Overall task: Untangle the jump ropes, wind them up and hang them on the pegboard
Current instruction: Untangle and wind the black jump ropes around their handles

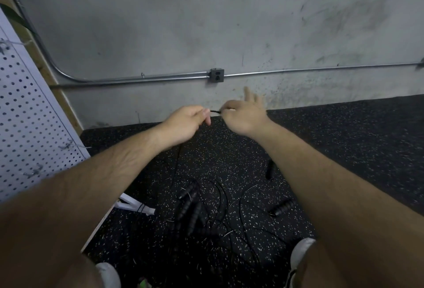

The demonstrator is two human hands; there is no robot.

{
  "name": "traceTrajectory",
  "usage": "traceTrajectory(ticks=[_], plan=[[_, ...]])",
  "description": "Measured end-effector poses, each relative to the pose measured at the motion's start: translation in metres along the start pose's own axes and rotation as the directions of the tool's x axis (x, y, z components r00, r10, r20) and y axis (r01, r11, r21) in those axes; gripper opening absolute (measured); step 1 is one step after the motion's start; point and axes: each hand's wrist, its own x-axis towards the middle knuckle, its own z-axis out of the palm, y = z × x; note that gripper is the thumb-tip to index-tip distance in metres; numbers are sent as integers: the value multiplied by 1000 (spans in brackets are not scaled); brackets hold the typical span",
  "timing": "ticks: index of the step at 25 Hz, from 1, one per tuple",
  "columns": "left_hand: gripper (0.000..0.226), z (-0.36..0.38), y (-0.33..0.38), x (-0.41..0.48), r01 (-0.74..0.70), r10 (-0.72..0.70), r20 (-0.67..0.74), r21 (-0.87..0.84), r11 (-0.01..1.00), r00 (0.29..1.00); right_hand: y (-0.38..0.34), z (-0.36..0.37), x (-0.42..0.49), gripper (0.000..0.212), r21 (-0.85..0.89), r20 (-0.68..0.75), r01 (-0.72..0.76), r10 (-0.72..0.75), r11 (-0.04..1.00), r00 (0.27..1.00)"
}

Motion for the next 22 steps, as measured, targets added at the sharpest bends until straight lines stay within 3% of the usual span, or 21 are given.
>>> traceTrajectory(ticks=[2, 4, 8, 10, 12, 13, 15, 17, 20, 22], plan=[[40, -2, 1, 5, -52, 52, -29, -6, 999, 998, -12, 6, -8, 24, 265, 42, 142, -159, 954, 986], [35, -7, -2, 5, -36, 36, -30, 5, 999, 999, -15, 10, -8, 19, 307, 61, 187, -215, 933, 975], [29, -31, -36, 0, 121, -128, 30, 180, 976, 991, 0, -6, 2, 27, 442, -160, 122, -56, 889, 986], [35, -39, -51, -2, 211, -215, 0, 204, 956, 977, 12, -10, 9, 20, 496, -173, 78, 10, 865, 985], [43, -40, -41, 1, 178, -179, -62, -25, 984, 982, 17, -3, 10, 13, 502, -5, 76, -85, 861, 996], [42, -38, -29, 5, 125, -148, -100, -202, 971, 984, 16, 5, 10, 21, 512, 100, 81, -153, 855, 983], [38, -30, 2, 12, 33, -103, -112, -503, 864, 988, 6, 26, 10, 46, 523, 252, 66, -228, 850, 941], [34, -17, 25, 14, -30, -36, -92, -626, 779, 995, -6, 48, 10, 55, 508, 335, 45, -245, 860, 910], [32, -14, 35, 14, -107, -1, -146, -728, 677, 989, -11, 67, 13, 23, 410, 295, 52, -186, 911, 937], [33, -24, 27, 15, -111, -12, -169, -698, 707, 985, -8, 58, 17, 28, 429, 159, 60, -140, 901, 977]])
